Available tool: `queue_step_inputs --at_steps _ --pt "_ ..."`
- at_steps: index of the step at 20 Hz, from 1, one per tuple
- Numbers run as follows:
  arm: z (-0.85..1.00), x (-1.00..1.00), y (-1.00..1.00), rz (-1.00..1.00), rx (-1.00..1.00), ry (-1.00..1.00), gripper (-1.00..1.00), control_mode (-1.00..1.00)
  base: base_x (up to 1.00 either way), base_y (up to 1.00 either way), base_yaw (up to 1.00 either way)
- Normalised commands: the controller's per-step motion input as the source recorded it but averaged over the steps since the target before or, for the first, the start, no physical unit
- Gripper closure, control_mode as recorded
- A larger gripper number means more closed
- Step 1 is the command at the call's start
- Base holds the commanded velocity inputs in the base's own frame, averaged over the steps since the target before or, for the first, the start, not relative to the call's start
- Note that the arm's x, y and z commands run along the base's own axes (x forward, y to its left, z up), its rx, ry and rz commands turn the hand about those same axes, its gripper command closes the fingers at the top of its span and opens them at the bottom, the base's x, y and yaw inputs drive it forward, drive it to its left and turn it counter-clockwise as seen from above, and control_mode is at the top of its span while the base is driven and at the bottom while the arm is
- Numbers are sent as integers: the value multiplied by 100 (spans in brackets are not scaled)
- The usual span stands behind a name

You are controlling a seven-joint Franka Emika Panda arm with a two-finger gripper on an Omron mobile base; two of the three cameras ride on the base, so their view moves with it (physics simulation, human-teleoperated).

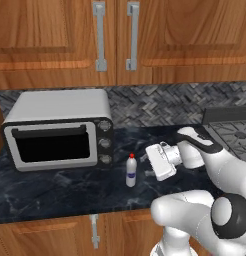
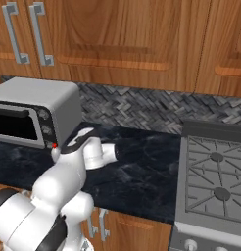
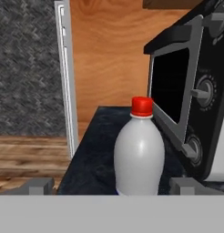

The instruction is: Take the bottled waters from the counter and place them in the freezer to freeze. Close the freezer door after placing the bottles.

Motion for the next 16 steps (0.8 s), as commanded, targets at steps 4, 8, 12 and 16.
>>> queue_step_inputs --at_steps 4,8,12,16 --pt "0 28 6 -1 0 0 -100 -100 0 0 0" --pt "0 19 4 0 0 0 -100 -100 0 0 0" --pt "-1 11 5 0 0 0 -100 -100 0 0 0" --pt "-14 -13 16 0 0 0 -100 -100 0 0 0"
